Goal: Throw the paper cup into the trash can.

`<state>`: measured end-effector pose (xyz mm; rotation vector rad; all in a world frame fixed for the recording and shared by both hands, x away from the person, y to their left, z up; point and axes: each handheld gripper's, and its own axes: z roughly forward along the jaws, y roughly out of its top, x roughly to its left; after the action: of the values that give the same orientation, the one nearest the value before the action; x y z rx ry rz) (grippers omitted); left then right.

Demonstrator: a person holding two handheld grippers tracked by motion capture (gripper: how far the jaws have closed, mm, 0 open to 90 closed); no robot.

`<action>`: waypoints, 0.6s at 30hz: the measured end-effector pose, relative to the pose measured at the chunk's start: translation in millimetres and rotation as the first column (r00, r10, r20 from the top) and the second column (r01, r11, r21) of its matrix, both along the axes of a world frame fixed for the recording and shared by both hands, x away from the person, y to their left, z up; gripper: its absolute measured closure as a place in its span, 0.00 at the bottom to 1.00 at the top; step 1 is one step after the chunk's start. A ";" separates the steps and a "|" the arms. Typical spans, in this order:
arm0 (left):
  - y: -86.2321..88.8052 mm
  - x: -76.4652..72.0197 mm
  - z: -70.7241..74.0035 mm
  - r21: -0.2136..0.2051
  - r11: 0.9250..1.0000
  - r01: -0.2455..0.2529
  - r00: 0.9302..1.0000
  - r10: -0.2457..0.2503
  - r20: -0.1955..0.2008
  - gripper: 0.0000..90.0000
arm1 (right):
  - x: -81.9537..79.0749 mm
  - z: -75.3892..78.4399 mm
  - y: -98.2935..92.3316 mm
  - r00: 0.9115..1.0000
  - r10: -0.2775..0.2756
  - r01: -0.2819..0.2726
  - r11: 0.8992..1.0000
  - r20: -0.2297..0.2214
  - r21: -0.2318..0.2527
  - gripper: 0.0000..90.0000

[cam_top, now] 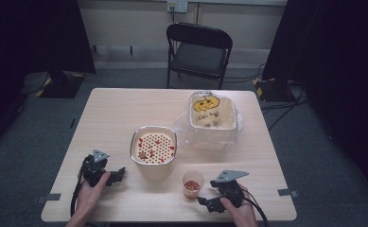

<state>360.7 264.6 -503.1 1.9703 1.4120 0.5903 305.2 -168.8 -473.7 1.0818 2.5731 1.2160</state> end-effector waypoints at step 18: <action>0.0 0.0 0.0 0.000 1.000 0.000 1.000 0.000 0.000 0.00 | 15.3 1.5 46.4 0.996 0.049 -0.054 0.996 0.075 0.069 0.31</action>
<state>360.8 264.6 -503.1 1.9702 1.4124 0.5906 320.5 -122.4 -472.2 0.9701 2.5356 1.3427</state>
